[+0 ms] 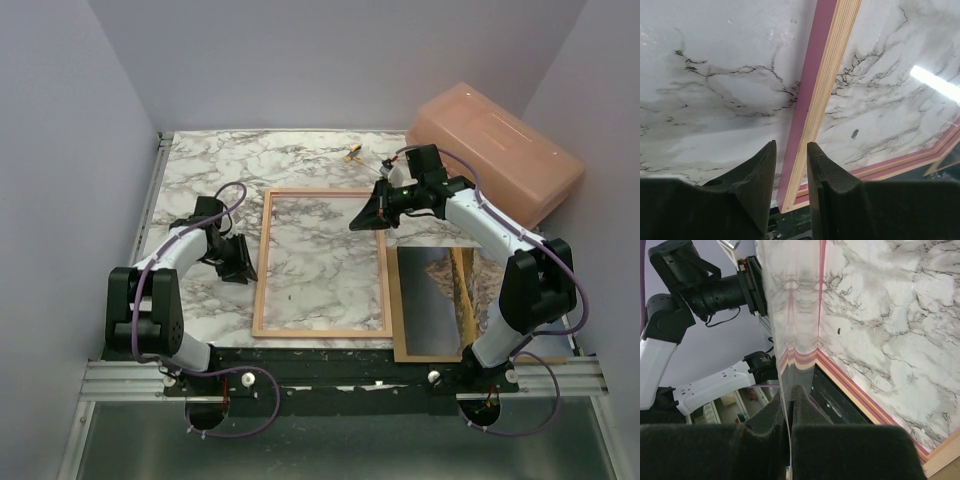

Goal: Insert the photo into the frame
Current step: Place the photo frame item in the photo frame.

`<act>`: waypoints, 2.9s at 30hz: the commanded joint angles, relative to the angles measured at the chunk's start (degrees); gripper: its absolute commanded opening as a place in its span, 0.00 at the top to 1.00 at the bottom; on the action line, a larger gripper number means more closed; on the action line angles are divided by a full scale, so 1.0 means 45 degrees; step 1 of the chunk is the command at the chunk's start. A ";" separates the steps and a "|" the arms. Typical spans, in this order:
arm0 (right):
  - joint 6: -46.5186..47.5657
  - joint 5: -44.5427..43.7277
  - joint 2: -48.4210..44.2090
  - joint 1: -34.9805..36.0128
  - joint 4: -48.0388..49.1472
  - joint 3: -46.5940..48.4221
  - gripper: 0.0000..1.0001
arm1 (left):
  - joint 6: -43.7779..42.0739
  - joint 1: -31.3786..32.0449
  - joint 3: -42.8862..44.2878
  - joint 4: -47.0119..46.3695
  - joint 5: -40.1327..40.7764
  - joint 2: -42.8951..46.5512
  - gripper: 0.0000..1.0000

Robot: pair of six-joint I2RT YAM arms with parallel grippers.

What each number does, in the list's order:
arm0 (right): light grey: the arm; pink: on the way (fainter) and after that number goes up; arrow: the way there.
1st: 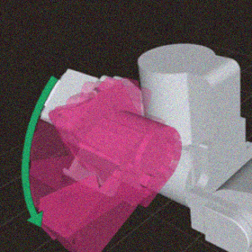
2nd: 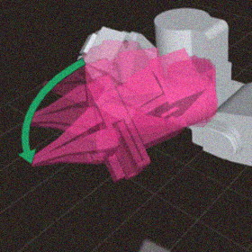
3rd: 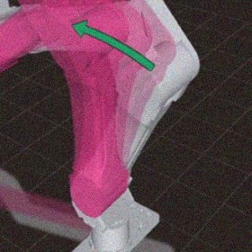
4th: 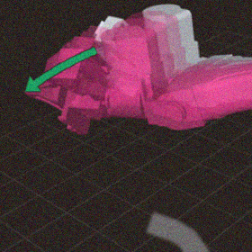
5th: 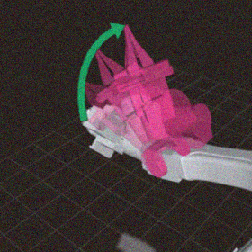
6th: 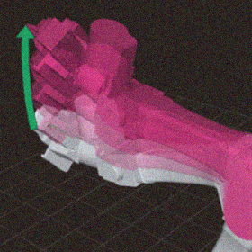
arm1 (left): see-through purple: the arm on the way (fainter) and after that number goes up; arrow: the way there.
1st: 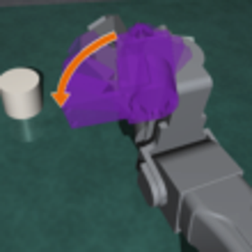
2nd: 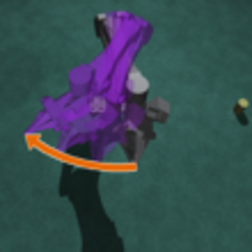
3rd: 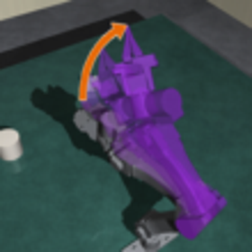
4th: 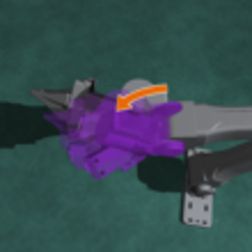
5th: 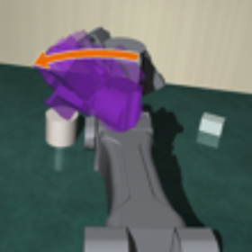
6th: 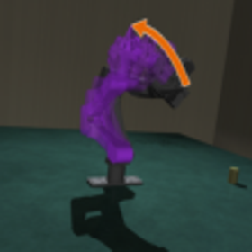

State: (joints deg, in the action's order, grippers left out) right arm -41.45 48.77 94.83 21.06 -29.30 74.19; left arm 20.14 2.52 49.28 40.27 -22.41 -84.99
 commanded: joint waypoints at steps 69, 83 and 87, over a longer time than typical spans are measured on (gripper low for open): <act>-0.1623 0.0929 -0.0113 0.0676 0.2413 -0.0929 0.99 | -0.0316 0.1412 0.0729 0.0699 0.2284 -0.1080 0.75; -0.2158 0.0821 -0.0526 0.0711 0.2898 -0.1368 1.00 | -0.0340 0.1663 0.0749 0.0779 0.2549 -0.1145 0.75; -0.2205 0.0821 -0.0433 0.0708 0.3047 -0.1605 0.99 | -0.0335 0.1685 0.0769 0.0792 0.2578 -0.1169 0.75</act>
State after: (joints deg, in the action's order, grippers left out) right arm -50.17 50.50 94.41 23.68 -17.56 68.25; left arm 19.49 9.52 52.60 42.98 -13.15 -88.79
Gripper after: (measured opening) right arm 0.037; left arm 0.249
